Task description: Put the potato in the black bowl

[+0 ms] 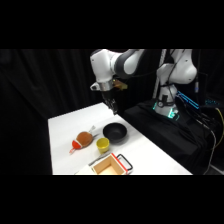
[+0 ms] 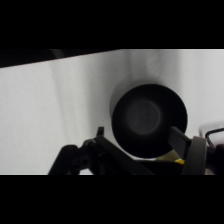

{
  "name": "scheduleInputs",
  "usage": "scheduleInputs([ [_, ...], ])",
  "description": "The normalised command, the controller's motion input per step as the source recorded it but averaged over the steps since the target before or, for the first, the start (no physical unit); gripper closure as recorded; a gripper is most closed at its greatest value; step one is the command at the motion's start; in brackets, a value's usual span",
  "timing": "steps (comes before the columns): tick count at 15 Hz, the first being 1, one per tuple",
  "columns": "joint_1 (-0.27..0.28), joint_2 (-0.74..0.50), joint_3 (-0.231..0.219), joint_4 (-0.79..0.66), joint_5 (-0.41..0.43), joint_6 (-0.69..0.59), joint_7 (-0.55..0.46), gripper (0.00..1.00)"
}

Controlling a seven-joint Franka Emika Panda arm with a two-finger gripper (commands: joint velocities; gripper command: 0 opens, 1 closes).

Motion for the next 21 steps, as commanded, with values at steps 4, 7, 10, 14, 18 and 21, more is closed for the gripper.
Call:
scheduleInputs([
  [4,0.020,0.06,-0.008,0.09,0.015,0.00,0.01,0.00],
  [7,0.041,0.23,0.011,0.32,0.027,-0.02,0.07,0.00],
  [10,0.051,0.38,0.025,0.49,0.057,-0.04,0.09,0.00],
  [14,0.036,0.48,0.036,0.58,0.088,0.01,0.05,0.00],
  [18,0.023,0.49,0.049,0.61,0.105,0.06,0.01,0.00],
  [21,0.049,0.52,0.032,0.71,0.036,-0.01,0.04,0.00],
])
